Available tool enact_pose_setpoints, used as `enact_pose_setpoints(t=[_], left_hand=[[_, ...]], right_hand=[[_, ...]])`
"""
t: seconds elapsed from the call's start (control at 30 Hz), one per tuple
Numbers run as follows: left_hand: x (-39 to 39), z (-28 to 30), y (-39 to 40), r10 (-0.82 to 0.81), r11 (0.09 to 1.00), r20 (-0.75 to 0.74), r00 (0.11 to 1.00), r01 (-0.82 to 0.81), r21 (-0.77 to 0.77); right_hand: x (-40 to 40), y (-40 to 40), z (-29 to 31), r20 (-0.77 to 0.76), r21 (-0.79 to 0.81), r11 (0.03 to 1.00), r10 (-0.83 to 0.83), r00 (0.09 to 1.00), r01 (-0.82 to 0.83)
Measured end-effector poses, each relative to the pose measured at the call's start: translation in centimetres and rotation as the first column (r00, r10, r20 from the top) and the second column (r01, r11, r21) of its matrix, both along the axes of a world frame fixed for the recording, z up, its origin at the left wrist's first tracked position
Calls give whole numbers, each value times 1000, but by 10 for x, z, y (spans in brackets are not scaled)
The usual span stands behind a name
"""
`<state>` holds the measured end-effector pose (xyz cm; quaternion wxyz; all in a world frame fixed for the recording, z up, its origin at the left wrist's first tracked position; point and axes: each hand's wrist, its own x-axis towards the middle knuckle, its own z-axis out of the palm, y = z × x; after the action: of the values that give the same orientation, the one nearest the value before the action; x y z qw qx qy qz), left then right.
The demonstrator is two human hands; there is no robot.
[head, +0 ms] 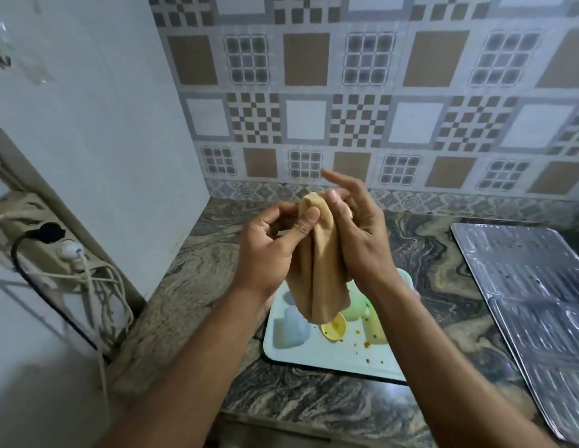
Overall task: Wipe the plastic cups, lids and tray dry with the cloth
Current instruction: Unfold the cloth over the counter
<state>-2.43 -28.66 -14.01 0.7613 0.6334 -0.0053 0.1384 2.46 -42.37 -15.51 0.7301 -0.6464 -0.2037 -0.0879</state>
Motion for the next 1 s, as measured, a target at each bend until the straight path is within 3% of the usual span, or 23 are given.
enact_pose_setpoints(t=[0.07, 0.13, 0.23, 0.33, 0.5, 0.6, 0.7, 0.83, 1.0], left_hand=[[3, -2, -10, 45, 991, -61, 997, -52, -123], [6, -8, -19, 91, 987, -112, 990, -105, -125], [10, -21, -23, 161, 981, -85, 983, -150, 127], [17, -36, -20, 186, 892, 1, 983, -169, 418], [21, -55, -17, -24, 881, -120, 993, 78, 466], [24, -77, -1, -20, 848, -109, 994, 74, 524], [19, -119, 28, 27, 669, -145, 989, 90, 738], [0, -182, 45, 61, 381, -396, 916, 345, 858], [5, -231, 32, 122, 259, -384, 915, 344, 902]], right_hand=[[-12, -5, -14, -122, 17, 998, 58, 991, -57], [-23, -10, -30, -215, 80, 988, 147, 966, -132], [-35, -15, -46, -300, 185, 974, 183, 936, -131], [-38, -25, -62, -382, 209, 976, 144, 913, -67], [-44, -42, -80, -398, 92, 995, 5, 918, 35], [-45, -57, -92, -413, 65, 983, -130, 902, 172], [-46, -72, -110, -449, 47, 964, -214, 867, 262], [-55, -79, -130, -473, -62, 946, -309, 825, 319], [-64, -75, -150, -474, -87, 949, -307, 825, 303]])
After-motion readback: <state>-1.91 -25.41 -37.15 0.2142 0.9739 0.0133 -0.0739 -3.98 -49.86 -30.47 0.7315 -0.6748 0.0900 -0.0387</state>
